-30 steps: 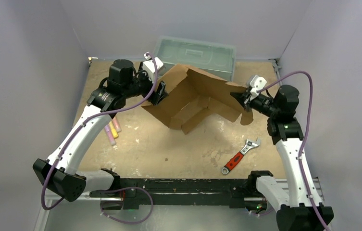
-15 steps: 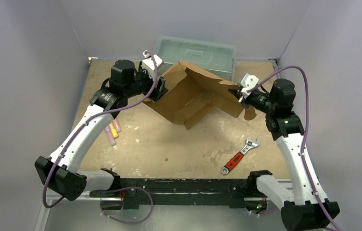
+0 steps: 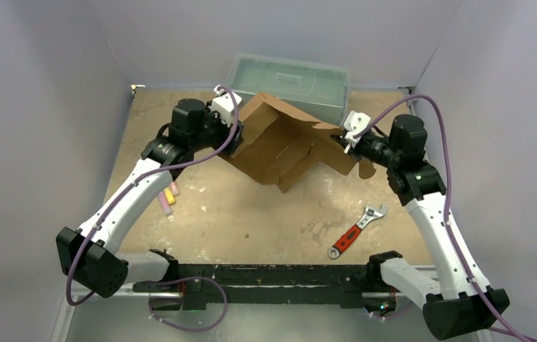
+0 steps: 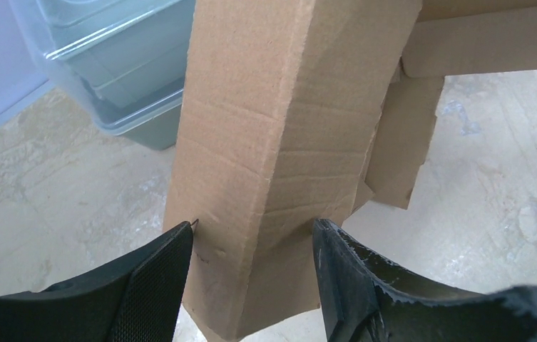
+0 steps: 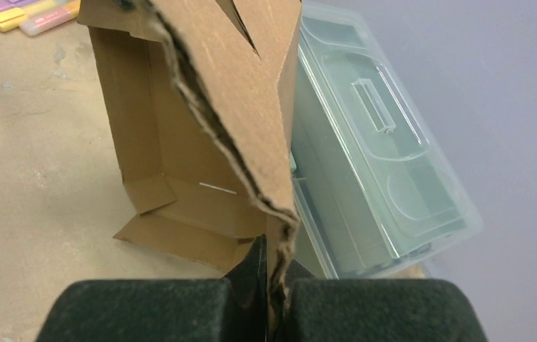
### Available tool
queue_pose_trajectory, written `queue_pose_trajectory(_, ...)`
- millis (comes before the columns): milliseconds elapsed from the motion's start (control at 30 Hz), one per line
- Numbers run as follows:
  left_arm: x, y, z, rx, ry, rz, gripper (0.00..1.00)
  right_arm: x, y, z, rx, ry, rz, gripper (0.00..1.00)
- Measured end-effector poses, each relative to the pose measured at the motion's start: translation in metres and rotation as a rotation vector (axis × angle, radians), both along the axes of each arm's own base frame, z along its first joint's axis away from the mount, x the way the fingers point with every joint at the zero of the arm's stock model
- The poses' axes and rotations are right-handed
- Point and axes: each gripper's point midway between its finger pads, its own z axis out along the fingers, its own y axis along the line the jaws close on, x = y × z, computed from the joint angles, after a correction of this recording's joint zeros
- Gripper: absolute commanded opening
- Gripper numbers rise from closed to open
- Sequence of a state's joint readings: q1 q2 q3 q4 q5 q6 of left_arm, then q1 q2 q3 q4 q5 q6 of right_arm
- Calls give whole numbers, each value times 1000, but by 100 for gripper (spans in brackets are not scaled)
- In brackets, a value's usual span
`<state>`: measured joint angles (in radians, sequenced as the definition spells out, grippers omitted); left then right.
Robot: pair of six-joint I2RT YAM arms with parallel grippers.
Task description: Fold the paper box
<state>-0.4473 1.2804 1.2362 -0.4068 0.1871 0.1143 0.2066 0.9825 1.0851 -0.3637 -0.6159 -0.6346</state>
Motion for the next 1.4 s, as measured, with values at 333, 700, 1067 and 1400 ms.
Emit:
queue_pose_trajectory(333, -1, 14, -7, 8, -28, 74, 61, -6, 10, -1, 1, 9, 30, 0)
queue_pose_trajectory(700, -4, 30, -14, 2, -47, 162, 62, -16, 29, -4, 12, 33, 77, 0)
queue_pose_trajectory(1067, -3, 52, -19, 25, -94, 270, 64, -20, 62, -15, -1, 46, 133, 0)
queue_pose_trajectory(1400, -11, 73, -14, 49, -165, 338, 70, -12, 75, -19, -6, 37, 105, 0)
